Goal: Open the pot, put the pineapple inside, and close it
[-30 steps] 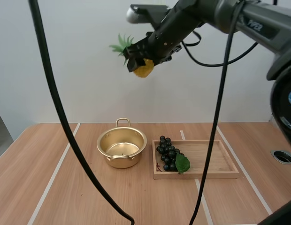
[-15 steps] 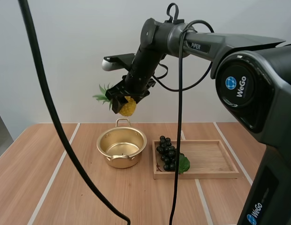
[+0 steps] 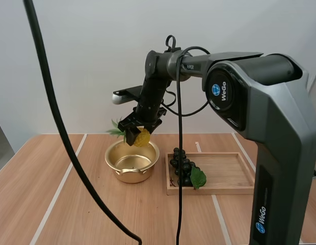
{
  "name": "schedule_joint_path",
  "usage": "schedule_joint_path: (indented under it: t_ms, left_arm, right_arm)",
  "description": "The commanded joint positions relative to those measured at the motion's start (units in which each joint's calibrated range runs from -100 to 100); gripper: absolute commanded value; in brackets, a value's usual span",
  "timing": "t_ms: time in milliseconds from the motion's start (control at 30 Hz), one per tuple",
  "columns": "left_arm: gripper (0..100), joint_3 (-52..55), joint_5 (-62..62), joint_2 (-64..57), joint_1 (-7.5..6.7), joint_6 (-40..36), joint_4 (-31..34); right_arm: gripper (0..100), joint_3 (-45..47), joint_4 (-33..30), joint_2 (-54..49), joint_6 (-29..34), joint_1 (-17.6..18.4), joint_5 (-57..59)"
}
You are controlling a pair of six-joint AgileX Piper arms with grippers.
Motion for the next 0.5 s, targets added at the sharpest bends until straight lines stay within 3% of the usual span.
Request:
schedule_joint_path:
  t_ms: [0, 467]
  left_arm:
    - [0, -0.29, 0.61, 0.68, -0.05, -0.58, 0.85]
    - [0, -0.29, 5.16, 1.41, -0.05, -0.58, 0.73]
  right_arm:
    - [0, 2.04, -0.43, 0.8, -1.21, 0.06, 0.56]
    - [0, 9.4, -0.39, 3.32, -3.13, 0.06, -8.57]
